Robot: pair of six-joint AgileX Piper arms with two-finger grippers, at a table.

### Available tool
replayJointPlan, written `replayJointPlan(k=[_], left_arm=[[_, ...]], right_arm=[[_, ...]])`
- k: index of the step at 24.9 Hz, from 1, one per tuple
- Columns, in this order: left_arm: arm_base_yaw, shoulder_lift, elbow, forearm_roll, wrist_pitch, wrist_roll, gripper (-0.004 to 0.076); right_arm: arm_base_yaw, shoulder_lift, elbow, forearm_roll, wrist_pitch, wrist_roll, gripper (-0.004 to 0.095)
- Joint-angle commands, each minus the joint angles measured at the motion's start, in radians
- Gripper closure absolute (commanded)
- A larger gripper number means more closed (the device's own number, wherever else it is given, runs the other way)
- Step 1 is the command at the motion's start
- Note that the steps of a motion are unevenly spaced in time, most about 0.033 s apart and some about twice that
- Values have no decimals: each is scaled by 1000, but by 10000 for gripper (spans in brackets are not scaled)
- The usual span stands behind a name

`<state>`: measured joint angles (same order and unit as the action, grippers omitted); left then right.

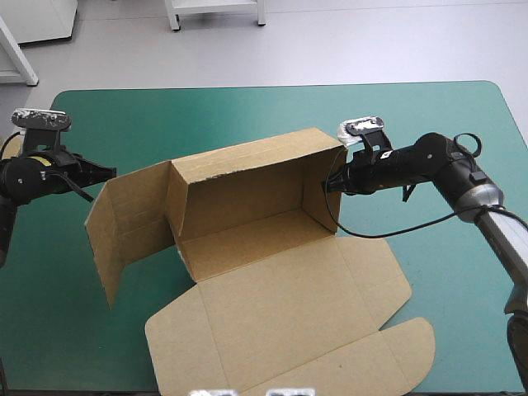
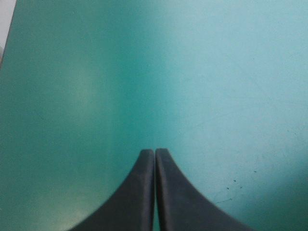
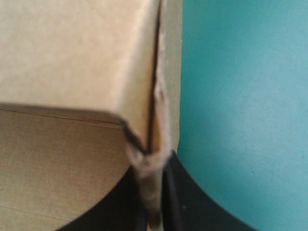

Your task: Fold the box

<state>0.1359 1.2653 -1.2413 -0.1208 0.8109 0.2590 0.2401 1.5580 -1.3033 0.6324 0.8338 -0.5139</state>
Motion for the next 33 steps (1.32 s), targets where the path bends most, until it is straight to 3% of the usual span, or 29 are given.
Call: replayJointPlan(k=[1,9,24,28,33], left_arm=[[59,14,-42,-108,-29,46,729],[180,90,-42,-347,33,172,729],[214,128,-44,-392,79,176,731],[214,129,-44,-392,77,176,731],[214,129,-44,-395,79,176,731]], right_arm=[[-21,-49,-84,13,47,80,908],[-32,-49,-235,-77,129,179,908],[-92,161,-371,-100,291,264,908],[-92,242,-395,-156,287,289,908],[-92,308,-395,-164,185,228,908]])
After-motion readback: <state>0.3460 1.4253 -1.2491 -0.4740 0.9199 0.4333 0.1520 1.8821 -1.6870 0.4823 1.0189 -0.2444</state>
